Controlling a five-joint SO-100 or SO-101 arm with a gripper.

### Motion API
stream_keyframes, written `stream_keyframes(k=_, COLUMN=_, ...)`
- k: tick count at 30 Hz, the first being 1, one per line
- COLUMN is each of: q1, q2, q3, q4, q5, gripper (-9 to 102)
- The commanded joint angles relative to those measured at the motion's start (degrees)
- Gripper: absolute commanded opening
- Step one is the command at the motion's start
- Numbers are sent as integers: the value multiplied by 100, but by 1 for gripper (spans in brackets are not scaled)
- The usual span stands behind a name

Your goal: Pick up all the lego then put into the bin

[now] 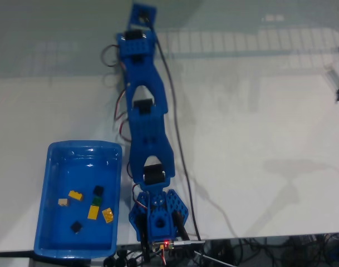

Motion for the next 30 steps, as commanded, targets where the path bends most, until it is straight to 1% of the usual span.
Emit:
stream_keyframes(k=1, q1=-677, q2=1828, q3=211, q4=114, q5=580, gripper=0)
stream_keyframes(k=5, q1=-2013, q2=3929, q3=809, q4=1204, q5=800, gripper=0)
stream_keyframes(k=8, q1=-3507, q2=5177, q3=1424, q4=2153, q5=633, gripper=0)
stream_keyframes(k=10, q1=-4562, q2=5634, q3=1837, q4=2786, q5=563, gripper=0)
stream_keyframes(k=12, q1=-5440, q2=5959, q3=2373, q4=3146, q5=738, gripper=0)
stream_keyframes(k=15, q1=-6214, q2=6267, q3=3349, q4=3331, q5=993, gripper=0)
stream_keyframes(k=18, q1=-6530, q2=6214, q3=4333, q4=3278, q5=800, gripper=0)
stream_keyframes(k=20, q1=-6636, q2=6187, q3=4860, q4=3067, q5=747, gripper=0)
stream_keyframes(k=24, q1=-6645, q2=6117, q3=5186, q4=2936, q5=721, gripper=1)
stream_keyframes(k=25, q1=-6645, q2=6117, q3=5186, q4=2936, q5=729, gripper=3)
stream_keyframes(k=28, q1=-6618, q2=6135, q3=5150, q4=2936, q5=817, gripper=21)
stream_keyframes(k=30, q1=-6539, q2=6161, q3=5106, q4=2936, q5=826, gripper=29)
